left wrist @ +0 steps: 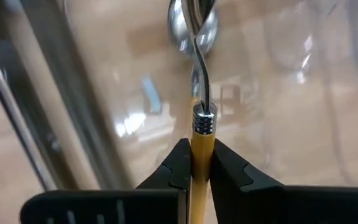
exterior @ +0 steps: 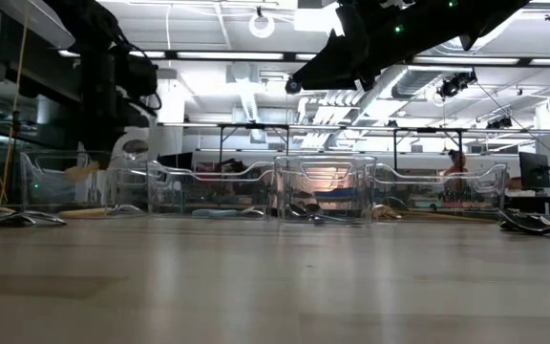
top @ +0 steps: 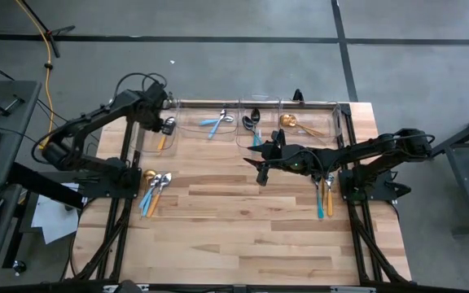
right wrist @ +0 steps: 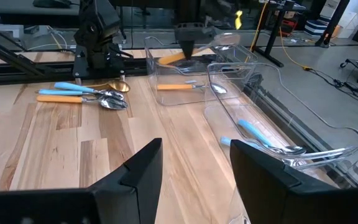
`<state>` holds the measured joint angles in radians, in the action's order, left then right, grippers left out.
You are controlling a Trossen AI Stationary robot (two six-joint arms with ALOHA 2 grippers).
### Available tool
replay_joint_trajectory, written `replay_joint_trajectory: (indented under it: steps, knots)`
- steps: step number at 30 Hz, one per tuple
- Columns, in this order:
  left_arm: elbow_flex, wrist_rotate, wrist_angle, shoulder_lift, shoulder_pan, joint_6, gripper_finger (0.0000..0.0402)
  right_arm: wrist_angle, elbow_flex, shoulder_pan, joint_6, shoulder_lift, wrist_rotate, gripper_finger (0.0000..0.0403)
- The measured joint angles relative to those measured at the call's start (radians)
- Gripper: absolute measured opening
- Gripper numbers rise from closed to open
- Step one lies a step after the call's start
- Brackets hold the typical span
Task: Sort silverware by color (type)
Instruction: Put the yellow spoon into the left transparent bin
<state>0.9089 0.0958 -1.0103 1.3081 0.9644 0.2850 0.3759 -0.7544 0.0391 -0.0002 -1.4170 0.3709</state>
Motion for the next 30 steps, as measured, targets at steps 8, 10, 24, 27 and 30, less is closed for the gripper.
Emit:
replay_joint_trajectory:
  steps: [8,10,24,27,30]
  knots:
    - [0.0,-0.003,-0.036,0.068,0.004,0.045,0.0018,0.0,0.0,0.0,0.001,0.0,0.0,0.0172]
    - [0.0,-0.008,-0.036,0.104,0.004,0.052,0.0018,0.0,0.0,0.0,0.001,0.0,0.0,0.0172]
    - [0.0,0.0,0.012,0.266,0.004,0.055,0.002,0.0,0.0,0.0,0.0,0.0,0.0,0.0172]
    - [0.0,0.001,0.015,0.271,0.004,0.062,0.0023,0.0,0.0,0.0,0.0,0.0,0.0,0.0172]
    - [0.0,0.002,0.019,0.271,0.004,0.062,0.0024,0.0,0.0,0.0,0.0,0.0,0.0,0.0172]
